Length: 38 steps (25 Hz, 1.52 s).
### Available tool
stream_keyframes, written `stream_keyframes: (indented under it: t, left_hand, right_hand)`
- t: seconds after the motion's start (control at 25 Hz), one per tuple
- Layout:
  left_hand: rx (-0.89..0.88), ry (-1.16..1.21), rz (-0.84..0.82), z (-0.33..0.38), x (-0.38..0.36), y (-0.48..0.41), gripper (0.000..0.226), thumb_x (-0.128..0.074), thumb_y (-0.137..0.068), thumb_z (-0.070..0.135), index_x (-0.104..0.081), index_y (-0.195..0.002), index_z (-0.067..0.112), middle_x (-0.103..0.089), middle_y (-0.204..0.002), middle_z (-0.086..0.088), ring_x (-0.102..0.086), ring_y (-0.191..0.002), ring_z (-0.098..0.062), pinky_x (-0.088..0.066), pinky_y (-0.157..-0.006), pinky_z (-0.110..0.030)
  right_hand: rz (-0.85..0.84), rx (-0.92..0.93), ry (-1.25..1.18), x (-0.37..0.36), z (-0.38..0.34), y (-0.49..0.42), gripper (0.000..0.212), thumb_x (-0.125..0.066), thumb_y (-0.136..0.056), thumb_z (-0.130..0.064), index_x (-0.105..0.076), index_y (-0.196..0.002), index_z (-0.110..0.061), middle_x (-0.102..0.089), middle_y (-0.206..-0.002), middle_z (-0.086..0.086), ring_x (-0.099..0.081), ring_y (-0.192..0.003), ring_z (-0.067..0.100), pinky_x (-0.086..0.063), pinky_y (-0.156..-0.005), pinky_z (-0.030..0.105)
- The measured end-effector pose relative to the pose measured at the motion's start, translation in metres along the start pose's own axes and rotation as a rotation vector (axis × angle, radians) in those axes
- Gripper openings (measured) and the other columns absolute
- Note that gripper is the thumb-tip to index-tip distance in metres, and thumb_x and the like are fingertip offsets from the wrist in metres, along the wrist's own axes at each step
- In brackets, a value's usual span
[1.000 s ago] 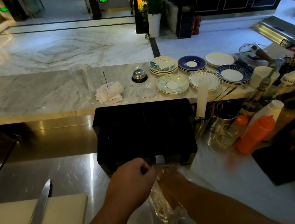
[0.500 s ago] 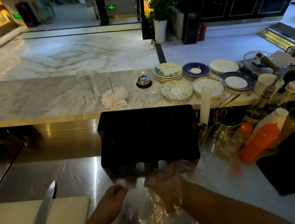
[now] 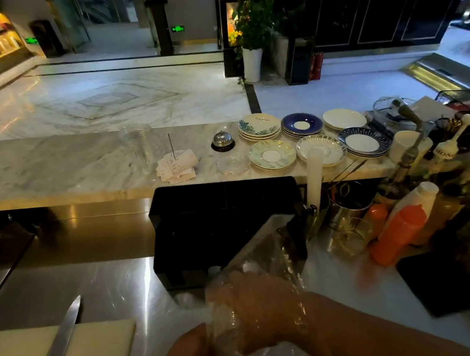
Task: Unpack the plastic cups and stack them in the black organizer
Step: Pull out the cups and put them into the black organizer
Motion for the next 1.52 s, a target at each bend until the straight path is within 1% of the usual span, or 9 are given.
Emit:
stream_keyframes:
  t: [0.32,0.48,0.64,0.76,0.96,1.08,1.24,1.4,1.52]
  left_hand:
    - [0.071,0.117,0.484,-0.020,0.026,0.003,0.026,-0.056,-0.105,0.014,-0.069,-0.095,-0.007,-0.070,-0.080,-0.022,-0.063,-0.060,-0.030,-0.047,-0.045,-0.027]
    - [0.018,0.080,0.615,-0.019,0.031,0.005,0.021,-0.058,-0.103,0.013,-0.066,-0.089,-0.002,-0.067,-0.077,-0.017,-0.061,-0.060,-0.027,-0.039,-0.052,-0.029]
    - [-0.022,-0.180,0.742,0.001,0.035,0.024,0.021,-0.064,-0.098,0.021,-0.066,-0.088,0.002,-0.070,-0.103,-0.024,-0.065,-0.084,-0.038,-0.054,-0.078,-0.047]
    - [-0.296,-0.589,0.927,0.055,0.012,0.068,0.044,-0.078,-0.088,0.026,-0.065,-0.124,0.004,-0.065,-0.131,-0.025,-0.062,-0.117,-0.042,-0.049,-0.098,-0.046]
    - [-0.606,-0.540,0.347,0.110,-0.095,0.113,0.106,-0.089,-0.061,0.065,-0.034,-0.150,0.045,-0.046,-0.137,0.031,-0.051,-0.120,0.011,-0.045,-0.098,-0.023]
    - [-0.692,-0.474,0.230,0.133,-0.117,0.145,0.129,-0.096,-0.053,0.057,-0.020,-0.156,0.045,-0.035,-0.150,0.030,-0.051,-0.125,0.012,-0.048,-0.104,-0.027]
    - [-0.770,-0.296,0.240,0.154,-0.112,0.174,0.098,-0.096,-0.067,0.006,-0.041,-0.143,0.032,-0.060,-0.131,0.000,-0.074,-0.103,-0.007,-0.062,-0.072,-0.024]
    - [-0.817,-0.191,0.240,0.167,-0.080,0.183,0.078,-0.091,-0.067,0.017,-0.049,-0.132,0.032,-0.066,-0.121,-0.002,-0.075,-0.102,-0.019,-0.063,-0.074,-0.030]
    - [-0.801,-0.237,0.158,0.176,-0.059,0.175,0.077,-0.092,-0.072,0.012,-0.051,-0.129,0.043,-0.068,-0.115,0.010,-0.074,-0.100,-0.011,-0.062,-0.071,-0.025]
  right_hand:
    - [0.175,-0.343,-0.154,0.021,0.135,0.117,0.095,-0.085,-0.066,-0.047,-0.027,-0.141,-0.048,-0.049,-0.137,-0.001,-0.059,-0.110,0.018,-0.057,-0.084,0.036]
    - [0.234,-0.563,-0.291,0.013,0.228,0.191,0.080,-0.081,-0.071,-0.047,-0.035,-0.135,-0.050,-0.056,-0.131,-0.003,-0.059,-0.090,0.008,-0.047,-0.060,0.015]
    - [0.329,-0.513,-0.659,0.016,0.260,0.210,0.072,-0.085,-0.073,-0.032,-0.044,-0.131,-0.045,-0.060,-0.121,0.001,-0.071,-0.087,0.014,-0.061,-0.062,0.025]
    - [0.378,-0.390,-0.947,0.016,0.237,0.184,0.059,-0.086,-0.077,-0.026,-0.054,-0.123,-0.045,-0.064,-0.121,0.005,-0.074,-0.088,0.007,-0.063,-0.066,0.026]
    - [0.124,-0.063,-2.058,-0.017,0.137,0.110,0.060,-0.088,-0.070,-0.034,-0.071,-0.125,-0.020,-0.068,-0.129,0.024,-0.067,-0.113,0.045,-0.056,-0.088,0.056]
    - [-0.104,0.237,-2.285,-0.007,0.074,0.083,0.059,-0.062,-0.093,-0.040,-0.055,-0.143,-0.009,-0.058,-0.140,0.027,-0.054,-0.126,0.044,-0.049,-0.097,0.053]
    - [-0.259,0.185,-2.266,-0.011,0.031,0.058,0.072,-0.061,-0.091,-0.049,-0.052,-0.144,-0.001,-0.054,-0.144,0.030,-0.054,-0.130,0.044,-0.044,-0.106,0.056]
    - [-0.070,0.023,-1.942,0.000,0.035,0.035,0.076,-0.072,-0.076,-0.063,-0.065,-0.133,-0.013,-0.064,-0.135,0.025,-0.066,-0.117,0.039,-0.052,-0.097,0.054]
    - [0.172,-0.048,-1.886,0.023,0.041,0.020,0.050,-0.060,-0.093,-0.055,-0.062,-0.133,-0.025,-0.067,-0.130,0.020,-0.068,-0.115,0.041,-0.058,-0.085,0.057]
Point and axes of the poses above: each hand's wrist, its own y-axis away from the middle knuckle, its own x-axis out of the back of the hand, z = x × y, the point moved 9 cm from there along -y, towards the middle knuckle
